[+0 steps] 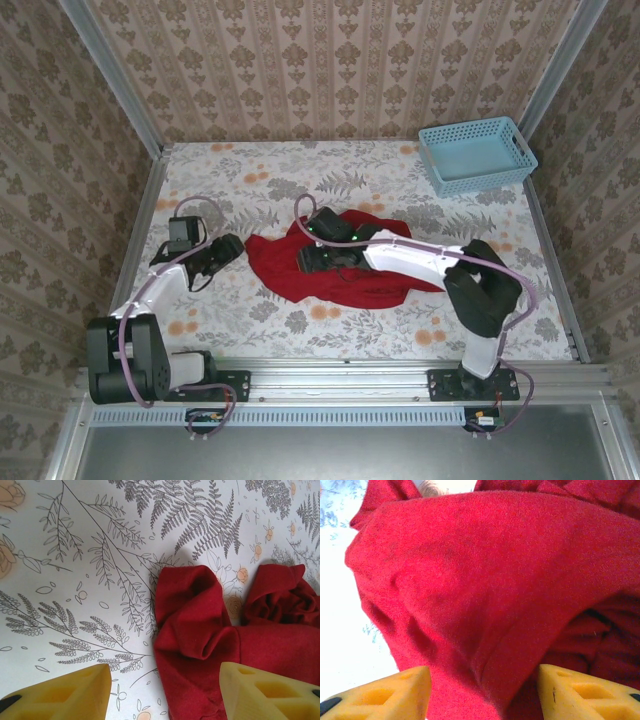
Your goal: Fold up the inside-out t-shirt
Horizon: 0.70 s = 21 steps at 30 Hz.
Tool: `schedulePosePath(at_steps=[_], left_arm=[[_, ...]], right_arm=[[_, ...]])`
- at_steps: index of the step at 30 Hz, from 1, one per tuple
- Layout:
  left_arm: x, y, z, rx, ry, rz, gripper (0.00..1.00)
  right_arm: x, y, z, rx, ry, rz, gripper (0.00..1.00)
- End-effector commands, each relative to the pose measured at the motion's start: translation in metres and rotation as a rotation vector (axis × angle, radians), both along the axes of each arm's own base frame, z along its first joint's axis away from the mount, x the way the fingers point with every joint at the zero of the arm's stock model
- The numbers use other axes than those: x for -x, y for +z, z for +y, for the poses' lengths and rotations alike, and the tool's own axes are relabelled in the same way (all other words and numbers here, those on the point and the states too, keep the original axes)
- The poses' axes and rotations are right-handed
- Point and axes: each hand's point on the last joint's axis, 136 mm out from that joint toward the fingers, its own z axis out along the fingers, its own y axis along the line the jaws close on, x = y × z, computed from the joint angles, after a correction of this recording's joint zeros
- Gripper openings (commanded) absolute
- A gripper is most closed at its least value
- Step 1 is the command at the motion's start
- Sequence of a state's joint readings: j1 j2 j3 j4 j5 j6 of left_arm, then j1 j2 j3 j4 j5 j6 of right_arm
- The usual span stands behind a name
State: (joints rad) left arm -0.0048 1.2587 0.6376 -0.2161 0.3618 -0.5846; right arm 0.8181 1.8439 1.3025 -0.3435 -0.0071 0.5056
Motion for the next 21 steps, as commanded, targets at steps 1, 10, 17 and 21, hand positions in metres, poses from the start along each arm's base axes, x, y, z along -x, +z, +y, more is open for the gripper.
schedulePosePath(at_steps=[1,10,17,21], left_arm=[[-0.001,-0.002,-0.002,0.036,0.005,0.000,0.60],[-0.009,0.002,-0.013,0.022,-0.023,-0.001,0.60],[-0.014,0.007,-0.043,-0.004,-0.085,-0.016,0.60],[-0.016,0.011,-0.073,0.000,-0.152,-0.026,0.60]], right_arm=[[-0.008,-0.006,0.003,0.039,-0.015,0.005,0.51],[-0.004,0.082,-0.078,0.128,-0.131,-0.231,0.00],[0.023,0.086,-0.198,0.037,-0.360,-0.205,0.00],[0.035,0.052,-0.221,0.014,-0.414,-0.141,0.00]])
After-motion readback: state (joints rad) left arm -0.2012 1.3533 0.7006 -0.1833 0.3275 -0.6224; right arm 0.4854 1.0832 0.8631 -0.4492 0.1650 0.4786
